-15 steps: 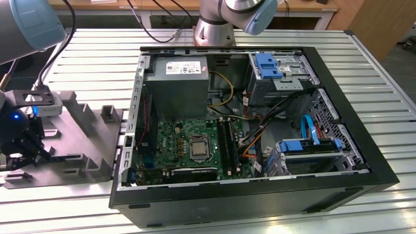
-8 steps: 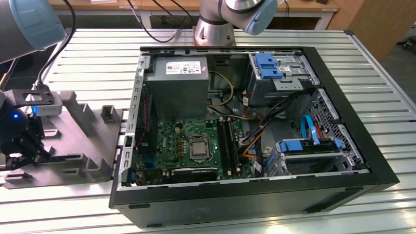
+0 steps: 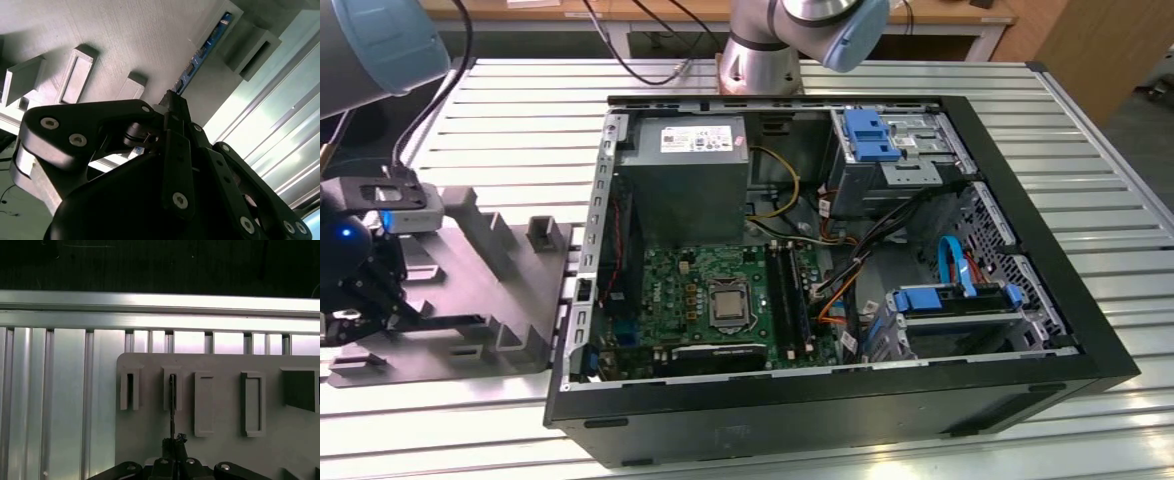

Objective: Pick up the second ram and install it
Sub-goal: 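Pick up the second ram and move it above second insertion slot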

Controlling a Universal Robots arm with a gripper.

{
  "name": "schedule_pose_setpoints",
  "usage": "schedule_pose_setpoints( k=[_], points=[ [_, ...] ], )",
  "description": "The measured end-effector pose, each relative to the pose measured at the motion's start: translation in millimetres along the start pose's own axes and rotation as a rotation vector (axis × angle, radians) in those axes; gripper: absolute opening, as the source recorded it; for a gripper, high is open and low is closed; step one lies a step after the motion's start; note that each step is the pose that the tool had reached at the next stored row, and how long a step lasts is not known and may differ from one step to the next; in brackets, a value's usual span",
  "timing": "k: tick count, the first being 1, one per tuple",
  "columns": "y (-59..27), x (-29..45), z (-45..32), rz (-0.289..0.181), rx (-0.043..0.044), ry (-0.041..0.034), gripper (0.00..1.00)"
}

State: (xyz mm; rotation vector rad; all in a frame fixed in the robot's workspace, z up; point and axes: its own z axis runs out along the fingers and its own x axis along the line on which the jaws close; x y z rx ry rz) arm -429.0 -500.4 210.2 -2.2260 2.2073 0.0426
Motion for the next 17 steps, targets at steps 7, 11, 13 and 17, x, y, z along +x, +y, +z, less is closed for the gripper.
schedule_pose_setpoints(
  k=[7, 11, 13, 17],
  points=[
    [0.1, -0.3, -10.0, 0.0, 0.0002, -0.0001, 0.11],
    [0.1, -0.2, -10.4, 0.0, 0.0, 0.0, 0.11],
    [0.2, -0.3, -10.5, 0.0, -0.0001, 0.0001, 0.11],
    [0.3, -0.3, -13.5, 0.0, -0.0004, 0.0, 0.11]
  ],
)
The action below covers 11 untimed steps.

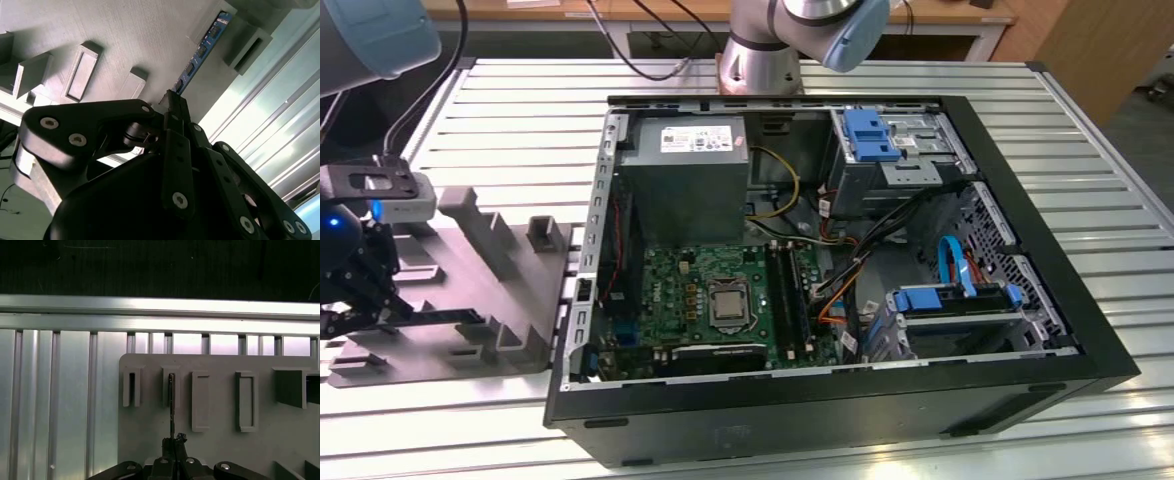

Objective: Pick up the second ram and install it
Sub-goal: 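Pick up the second ram and move it above second insertion slot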

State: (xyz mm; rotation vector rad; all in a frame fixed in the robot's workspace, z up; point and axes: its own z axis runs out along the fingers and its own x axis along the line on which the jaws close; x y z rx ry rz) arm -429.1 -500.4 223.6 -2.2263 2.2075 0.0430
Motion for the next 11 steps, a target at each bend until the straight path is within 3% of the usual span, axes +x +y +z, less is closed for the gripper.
schedule_pose_setpoints(
  k=[11],
  points=[
    [0.4, -0.7, -29.8, 0.0, 0.0004, -0.0039, 0.11]
  ],
)
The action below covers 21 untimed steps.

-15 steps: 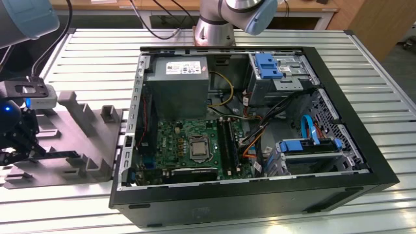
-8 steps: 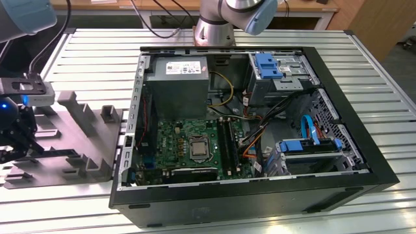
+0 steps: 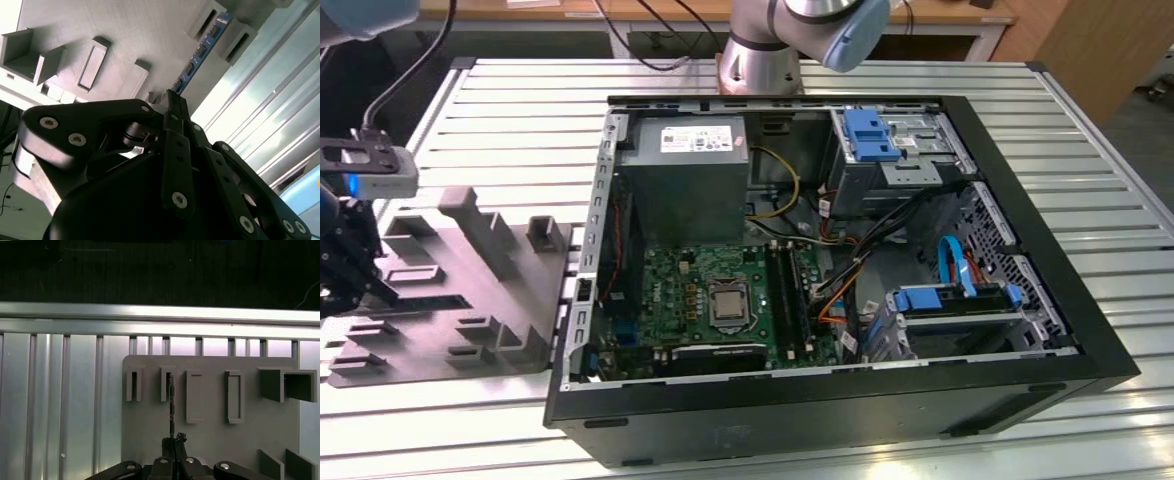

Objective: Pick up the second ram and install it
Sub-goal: 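Pick up the second ram and move it above second insertion slot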

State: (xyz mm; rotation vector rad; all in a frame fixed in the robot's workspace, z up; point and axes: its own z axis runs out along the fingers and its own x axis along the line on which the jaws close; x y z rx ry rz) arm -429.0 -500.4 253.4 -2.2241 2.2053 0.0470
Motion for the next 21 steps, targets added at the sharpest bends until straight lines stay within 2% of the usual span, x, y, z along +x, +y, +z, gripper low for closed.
schedule_pose_setpoints(
  k=[13, 21],
  points=[
    [0.7, -1.3, -45.5, 0.0, -0.0001, -0.0065, 0.11],
    [1.1, -2.0, -71.8, 0.0, 0.0002, -0.0192, 0.11]
  ],
)
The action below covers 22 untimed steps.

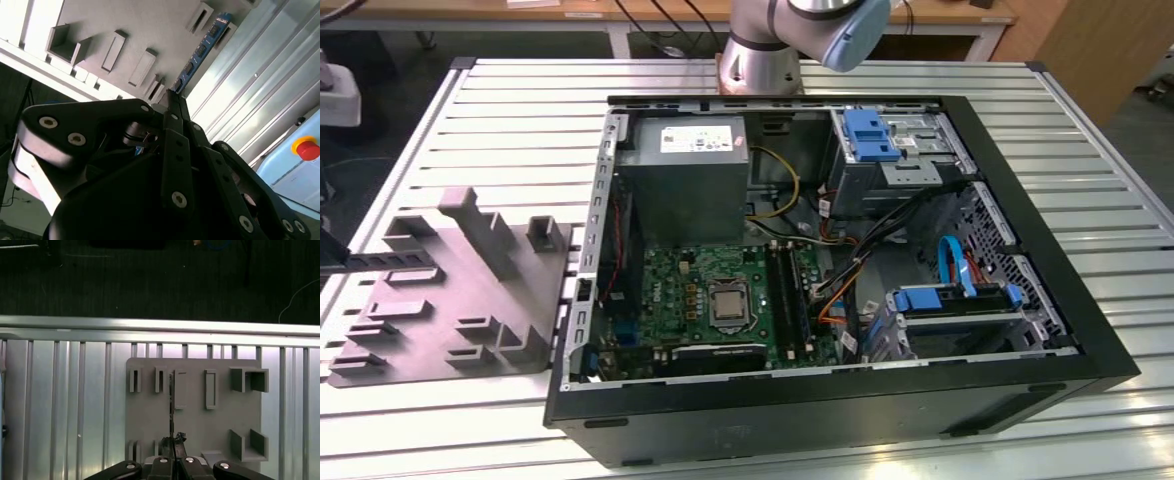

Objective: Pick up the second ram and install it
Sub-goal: 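Pick up the second ram and move it above second insertion slot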

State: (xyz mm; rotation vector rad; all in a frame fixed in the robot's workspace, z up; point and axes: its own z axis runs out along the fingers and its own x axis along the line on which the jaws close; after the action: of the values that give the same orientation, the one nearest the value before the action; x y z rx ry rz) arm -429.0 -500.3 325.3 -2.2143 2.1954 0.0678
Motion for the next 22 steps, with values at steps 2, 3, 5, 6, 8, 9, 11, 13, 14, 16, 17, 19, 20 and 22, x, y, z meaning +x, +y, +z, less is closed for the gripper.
schedule_pose_setpoints(
  k=[2, 3, 5, 6, 8, 9, 11, 13, 14, 16, 17, 19, 20, 22],
  points=[
    [0.1, -0.2, -5.1, 0.0, 0.0, -0.0021, 0.11],
    [0.1, -0.3, -7.9, 0.0, 0.0, -0.0036, 0.11],
    [0.2, -0.5, -13.2, 0.0, 0.0001, -0.0064, 0.11],
    [0.2, -0.6, -15.6, 0.0, 0.0, -0.0075, 0.11],
    [0.3, -0.8, -19.8, 0.0, 0.0, -0.009, 0.11],
    [0.3, -0.9, -21.5, 0.0, 0.0001, -0.0096, 0.11],
    [0.4, -1.0, -23.8, 0.0, 0.0002, -0.0102, 0.11],
    [0.3, -1.0, -23.9, 0.0, 0.0004, -0.0104, 0.11],
    [0.3, -1.0, -23.9, 0.0, 0.0004, -0.0104, 0.11],
    [0.3, -1.1, -24.2, 0.0, 0.0001, -0.0102, 0.11],
    [0.3, -1.0, -24.2, 0.0, 0.0001, -0.0102, 0.11],
    [-1.5, -1.0, -24.5, 0.0, -0.0002, -0.01, 0.11],
    [-2.8, -1.0, -24.3, 0.0, 0.0, -0.0102, 0.11],
    [-6.4, -1.0, -24.4, 0.0, 0.0, -0.0102, 0.11]
  ],
)
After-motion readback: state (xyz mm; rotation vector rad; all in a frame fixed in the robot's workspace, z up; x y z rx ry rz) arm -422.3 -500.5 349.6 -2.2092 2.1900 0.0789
